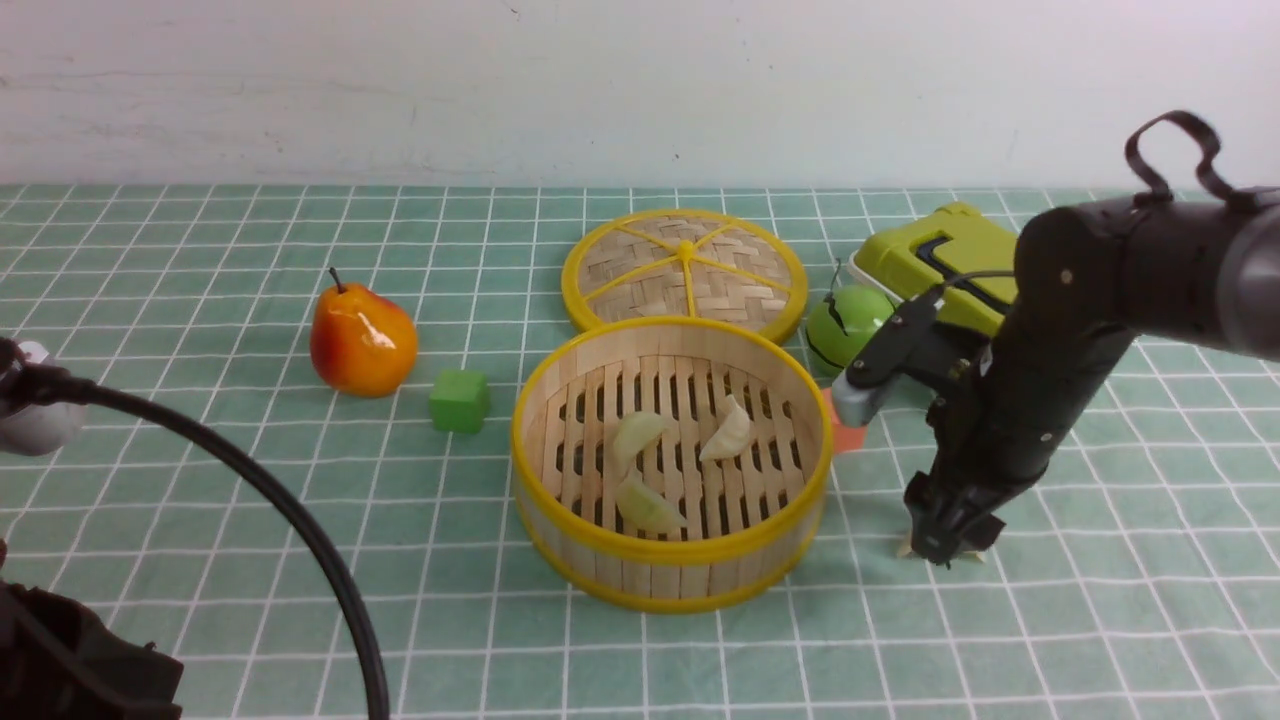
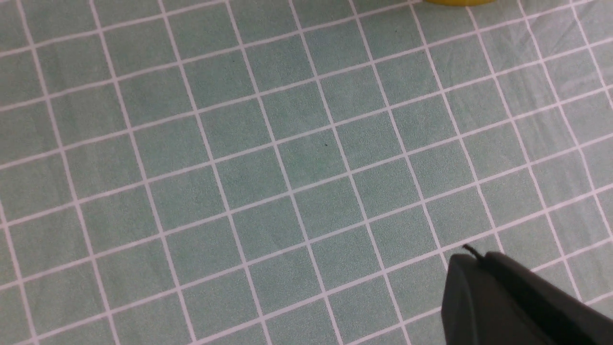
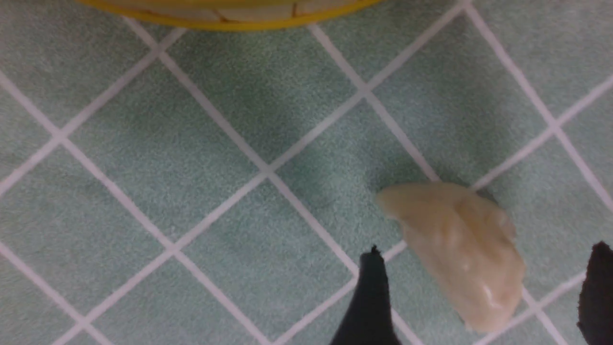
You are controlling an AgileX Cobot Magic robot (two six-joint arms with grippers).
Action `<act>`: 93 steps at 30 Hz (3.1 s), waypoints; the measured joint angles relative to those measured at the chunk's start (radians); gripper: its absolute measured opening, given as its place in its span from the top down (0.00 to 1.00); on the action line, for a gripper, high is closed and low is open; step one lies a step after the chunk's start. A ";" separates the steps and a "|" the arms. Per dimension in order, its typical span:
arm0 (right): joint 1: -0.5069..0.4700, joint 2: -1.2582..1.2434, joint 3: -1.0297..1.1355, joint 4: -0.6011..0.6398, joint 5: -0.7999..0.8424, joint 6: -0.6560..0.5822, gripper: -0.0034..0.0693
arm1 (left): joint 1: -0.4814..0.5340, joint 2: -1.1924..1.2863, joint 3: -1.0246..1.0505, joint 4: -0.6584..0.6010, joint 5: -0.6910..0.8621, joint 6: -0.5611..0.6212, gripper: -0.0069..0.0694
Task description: Put the dumplings into the steamer on the table with the blue tablecloth.
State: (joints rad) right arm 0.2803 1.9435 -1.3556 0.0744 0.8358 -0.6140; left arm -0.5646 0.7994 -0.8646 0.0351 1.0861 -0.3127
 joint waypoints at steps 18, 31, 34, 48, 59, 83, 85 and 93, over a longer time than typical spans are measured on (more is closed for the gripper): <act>0.027 0.008 -0.134 -0.004 0.135 0.080 0.64 | 0.000 0.000 0.000 -0.024 0.008 0.002 0.90; 0.254 0.060 -0.424 0.059 0.157 0.397 0.64 | 0.000 -0.002 0.000 -0.023 -0.002 0.050 0.90; 0.284 0.135 -0.423 0.057 0.142 0.445 0.64 | 0.000 -0.027 0.000 -0.022 -0.002 0.050 0.90; 0.291 0.120 -0.436 0.031 0.200 0.516 0.37 | 0.000 -0.338 0.255 0.047 -0.098 0.012 0.90; 0.291 -0.442 -0.059 0.086 -0.007 0.521 0.87 | 0.000 -0.537 0.339 0.048 -0.172 -0.057 0.89; 0.291 -1.195 0.501 0.105 -0.260 0.521 0.97 | 0.000 -0.539 0.339 0.048 -0.167 -0.057 0.86; 0.291 -1.195 0.503 0.105 -0.258 0.521 0.97 | 0.000 -0.539 0.339 0.048 -0.167 -0.057 0.86; 0.291 -1.197 0.515 0.100 -0.268 0.521 0.97 | 0.000 -0.539 0.339 0.048 -0.167 -0.057 0.86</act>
State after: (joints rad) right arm 0.5708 0.7460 -0.8407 0.1744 0.5677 -0.0928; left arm -0.5646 0.2605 -0.5256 0.0835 0.9192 -0.3697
